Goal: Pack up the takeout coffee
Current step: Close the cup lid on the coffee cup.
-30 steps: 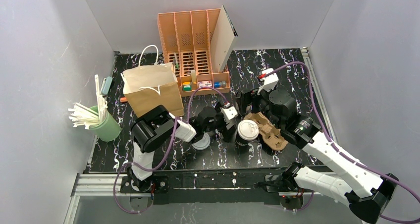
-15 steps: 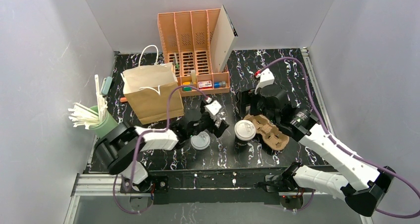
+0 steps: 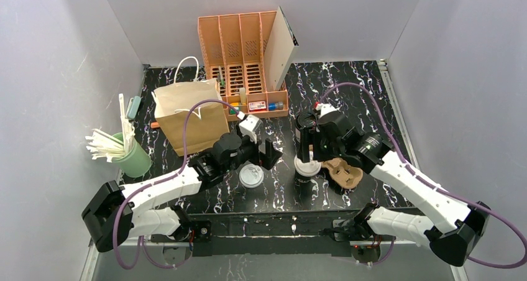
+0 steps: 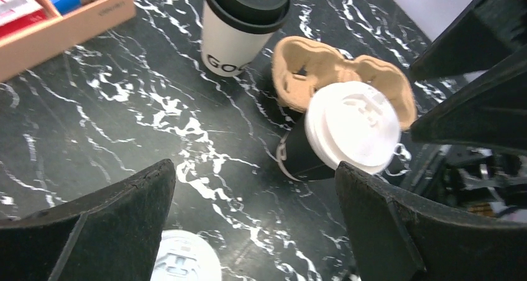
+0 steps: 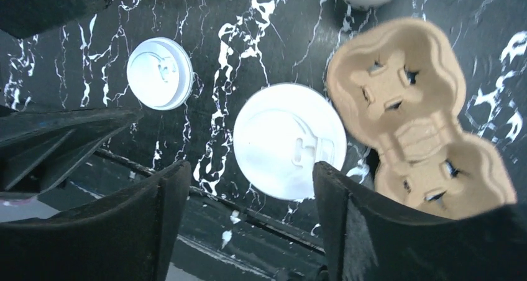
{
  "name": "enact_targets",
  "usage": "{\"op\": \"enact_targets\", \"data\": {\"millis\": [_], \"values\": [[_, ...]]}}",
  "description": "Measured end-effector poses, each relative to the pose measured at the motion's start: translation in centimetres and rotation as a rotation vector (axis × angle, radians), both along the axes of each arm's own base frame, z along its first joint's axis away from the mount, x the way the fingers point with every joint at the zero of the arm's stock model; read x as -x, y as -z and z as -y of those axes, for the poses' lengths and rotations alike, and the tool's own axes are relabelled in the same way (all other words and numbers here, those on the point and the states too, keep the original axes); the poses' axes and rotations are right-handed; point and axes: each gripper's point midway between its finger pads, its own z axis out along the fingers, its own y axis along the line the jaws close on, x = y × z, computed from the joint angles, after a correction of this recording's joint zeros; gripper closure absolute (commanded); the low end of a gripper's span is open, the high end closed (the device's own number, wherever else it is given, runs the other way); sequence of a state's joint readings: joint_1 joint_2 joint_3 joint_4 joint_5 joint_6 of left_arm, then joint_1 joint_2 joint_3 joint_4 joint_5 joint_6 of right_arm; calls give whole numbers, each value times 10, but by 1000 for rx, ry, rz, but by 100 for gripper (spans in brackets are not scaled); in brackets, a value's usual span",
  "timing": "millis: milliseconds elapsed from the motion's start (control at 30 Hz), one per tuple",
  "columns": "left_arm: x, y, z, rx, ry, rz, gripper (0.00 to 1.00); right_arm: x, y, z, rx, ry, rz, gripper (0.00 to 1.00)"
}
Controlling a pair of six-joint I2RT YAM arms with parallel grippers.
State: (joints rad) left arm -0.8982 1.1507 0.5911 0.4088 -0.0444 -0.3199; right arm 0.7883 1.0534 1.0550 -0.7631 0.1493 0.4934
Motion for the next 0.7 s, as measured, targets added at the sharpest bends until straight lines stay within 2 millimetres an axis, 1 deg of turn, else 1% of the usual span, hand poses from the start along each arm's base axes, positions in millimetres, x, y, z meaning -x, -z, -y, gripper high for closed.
{"op": "enact_targets", "data": {"millis": [33,100,167,267,367,467,600,700], "values": [[2,-1,2,6,2,-28,3,3,2,2,-5,11,-8,29],[7,-5,7,31,22,-74,11,9,5,8,-13,42,-27,33],[13,-6,12,55,46,-112,16,14,7,16,-10,87,-48,39],[19,-5,23,76,85,-170,27,13,11,23,-8,166,-67,44],[20,-1,41,81,131,-225,29,13,26,31,6,237,-100,49],[20,7,55,79,172,-274,35,11,39,42,19,296,-134,54],[20,15,70,55,220,-317,47,8,43,49,-4,348,-162,58],[18,11,79,44,248,-316,61,9,44,49,-35,366,-178,61]]}}
